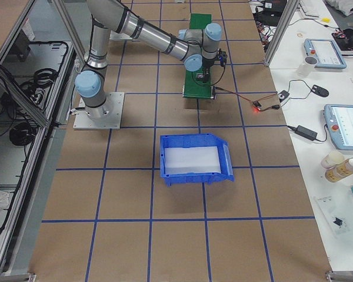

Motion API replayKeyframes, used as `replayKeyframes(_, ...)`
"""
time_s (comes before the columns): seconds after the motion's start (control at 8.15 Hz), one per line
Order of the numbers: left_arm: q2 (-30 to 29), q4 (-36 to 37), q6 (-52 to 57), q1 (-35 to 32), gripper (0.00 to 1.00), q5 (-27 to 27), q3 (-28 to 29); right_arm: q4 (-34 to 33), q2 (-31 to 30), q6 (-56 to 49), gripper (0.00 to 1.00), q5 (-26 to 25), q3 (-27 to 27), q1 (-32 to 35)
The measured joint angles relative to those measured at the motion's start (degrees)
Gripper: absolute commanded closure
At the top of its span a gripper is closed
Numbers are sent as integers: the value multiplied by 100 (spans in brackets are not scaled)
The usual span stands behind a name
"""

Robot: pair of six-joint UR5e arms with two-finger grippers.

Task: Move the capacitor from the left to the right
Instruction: 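Lower the right gripper onto the capacitor arriving on the belt and grasp it, then lift the capacitor with the right gripper and carry it toward the blue bin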

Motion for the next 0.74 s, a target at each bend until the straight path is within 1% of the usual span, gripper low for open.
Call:
replayKeyframes(0.12, 0, 0, 0, 0, 0, -2, 0, 24, 2, -2, 78, -113, 6, -2)
replayKeyframes(0.25, 0, 0, 0, -1, 0, -4, 0, 75, -6, 0, 86, -202, 45, -2)
replayKeyframes(0.37, 0, 0, 0, -1, 0, -6, 0, 142, -26, 3, 89, -243, 77, -5)
replayKeyframes(0.74, 0, 0, 0, -2, 0, -3, -1, 278, -115, 7, 89, -304, -34, -137)
